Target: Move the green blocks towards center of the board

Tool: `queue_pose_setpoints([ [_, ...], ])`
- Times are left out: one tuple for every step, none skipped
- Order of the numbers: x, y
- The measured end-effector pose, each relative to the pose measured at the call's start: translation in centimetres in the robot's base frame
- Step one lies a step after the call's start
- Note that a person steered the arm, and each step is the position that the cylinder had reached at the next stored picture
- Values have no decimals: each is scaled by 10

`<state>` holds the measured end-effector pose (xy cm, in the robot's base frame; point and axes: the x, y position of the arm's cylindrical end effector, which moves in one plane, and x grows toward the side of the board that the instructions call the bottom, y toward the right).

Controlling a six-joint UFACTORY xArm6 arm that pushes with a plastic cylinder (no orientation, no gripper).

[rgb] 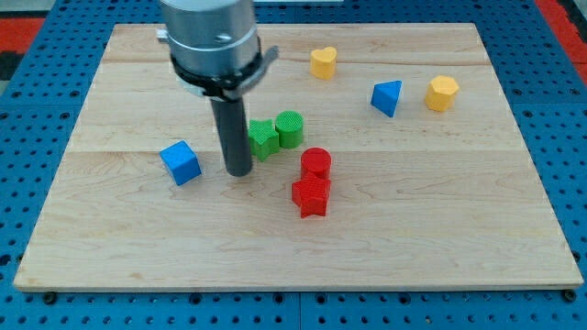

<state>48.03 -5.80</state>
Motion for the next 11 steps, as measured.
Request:
queue_pose_setpoints([
  [-1,14],
  [-16,9],
  [-32,8],
  [-35,8],
  [1,20],
  [5,45],
  [5,82],
  [5,88],
  [-3,67],
  [-25,69],
  [-31,90],
])
